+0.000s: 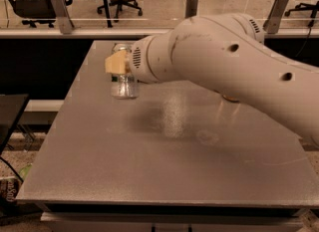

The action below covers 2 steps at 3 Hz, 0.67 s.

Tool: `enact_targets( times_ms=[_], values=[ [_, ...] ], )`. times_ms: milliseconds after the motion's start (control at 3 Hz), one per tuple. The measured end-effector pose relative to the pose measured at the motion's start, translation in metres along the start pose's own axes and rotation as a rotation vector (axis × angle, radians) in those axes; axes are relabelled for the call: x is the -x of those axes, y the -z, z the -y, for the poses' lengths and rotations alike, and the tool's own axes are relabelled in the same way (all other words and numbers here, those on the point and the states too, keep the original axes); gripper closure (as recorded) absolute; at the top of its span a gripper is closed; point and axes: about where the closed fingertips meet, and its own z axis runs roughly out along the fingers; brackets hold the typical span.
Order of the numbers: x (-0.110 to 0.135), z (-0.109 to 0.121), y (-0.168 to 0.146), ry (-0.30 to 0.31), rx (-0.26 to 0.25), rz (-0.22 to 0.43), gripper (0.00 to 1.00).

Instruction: Place 7up can upright

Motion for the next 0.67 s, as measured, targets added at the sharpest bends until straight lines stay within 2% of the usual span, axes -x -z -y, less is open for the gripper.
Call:
enact_targets(
  times_ms=[333,667],
  values=[
    [-0.0004,0.0031,0.0012,0.096,-0.002,-0.001,1.0],
    [-0.0002,0.004,0.0011,0.101,-0.006,-0.002,1.0]
  ],
)
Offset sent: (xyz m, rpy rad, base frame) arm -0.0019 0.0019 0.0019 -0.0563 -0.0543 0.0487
